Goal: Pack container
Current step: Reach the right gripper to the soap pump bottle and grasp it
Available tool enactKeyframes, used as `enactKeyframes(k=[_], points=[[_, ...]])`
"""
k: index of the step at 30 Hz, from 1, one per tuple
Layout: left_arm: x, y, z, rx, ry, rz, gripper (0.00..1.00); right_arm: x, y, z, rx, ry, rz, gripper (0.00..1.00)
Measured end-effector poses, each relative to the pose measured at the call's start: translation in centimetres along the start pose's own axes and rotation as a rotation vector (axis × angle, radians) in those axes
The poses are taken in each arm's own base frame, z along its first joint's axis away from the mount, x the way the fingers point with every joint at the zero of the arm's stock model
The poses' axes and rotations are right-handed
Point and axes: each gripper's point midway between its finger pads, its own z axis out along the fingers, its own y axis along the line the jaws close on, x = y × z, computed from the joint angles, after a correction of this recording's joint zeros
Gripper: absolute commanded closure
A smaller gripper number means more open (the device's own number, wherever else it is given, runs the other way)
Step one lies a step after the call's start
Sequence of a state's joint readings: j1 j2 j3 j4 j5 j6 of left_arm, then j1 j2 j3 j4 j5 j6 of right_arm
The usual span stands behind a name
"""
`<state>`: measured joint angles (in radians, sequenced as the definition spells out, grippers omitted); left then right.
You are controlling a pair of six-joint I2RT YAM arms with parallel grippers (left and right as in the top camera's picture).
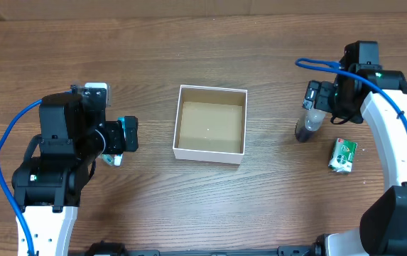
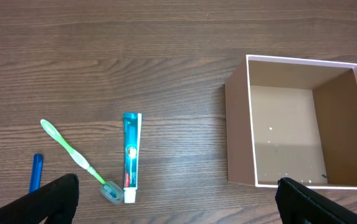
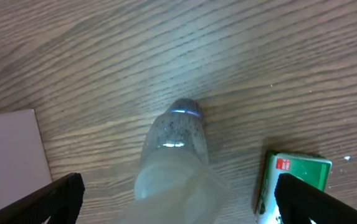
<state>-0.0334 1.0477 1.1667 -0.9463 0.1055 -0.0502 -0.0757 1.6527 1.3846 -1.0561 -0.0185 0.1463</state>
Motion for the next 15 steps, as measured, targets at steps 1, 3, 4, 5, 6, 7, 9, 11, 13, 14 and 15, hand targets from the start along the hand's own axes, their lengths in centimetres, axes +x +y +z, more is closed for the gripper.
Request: enactKeyframes(k=[1,3,4,5,6,7,9,11,13,14,15], points=[[0.0,0.0,0.0,0.0,0.0,0.0,0.0,0.2,-0.1,0.4,0.0,0.001,0.0,0.0],[0.0,0.0,0.0,0.0,0.0,0.0,0.0,0.8,-0.2,1.2,0.003,0.014,0.001,0.0],[0.0,0.0,0.0,0.0,0.0,0.0,0.0,0.9,-0.3,1.4,0.004,0.017,0.0,0.0],[0.0,0.0,0.0,0.0,0.0,0.0,0.0,1.0,-0.3,1.5,0.004,0.017,0.001,0.02],[0.0,0.0,0.0,0.0,0.0,0.0,0.0,0.9,-0.3,1.5,0.003,0.014,0.001,0.04],[0.0,0.0,0.0,0.0,0.0,0.0,0.0,0.8,-0.2,1.6,0.002,0.008,0.001,0.05],[0.0,0.0,0.0,0.0,0.0,0.0,0.0,0.6,-0.2,2.0,-0.001,-0.002,0.003,0.09],[0.0,0.0,0.0,0.0,0.0,0.0,0.0,0.9,-0.3,2.8,0.001,0.013,0.005,0.13],[0.0,0.0,0.0,0.0,0.0,0.0,0.0,1.3,-0.4,3.6,0.006,0.039,0.008,0.19],[0.0,0.0,0.0,0.0,0.0,0.0,0.0,1.5,-0.4,4.0,0.008,0.052,0.009,0.2],[0.0,0.0,0.0,0.0,0.0,0.0,0.0,1.4,-0.4,4.2,0.007,0.052,0.008,0.25]])
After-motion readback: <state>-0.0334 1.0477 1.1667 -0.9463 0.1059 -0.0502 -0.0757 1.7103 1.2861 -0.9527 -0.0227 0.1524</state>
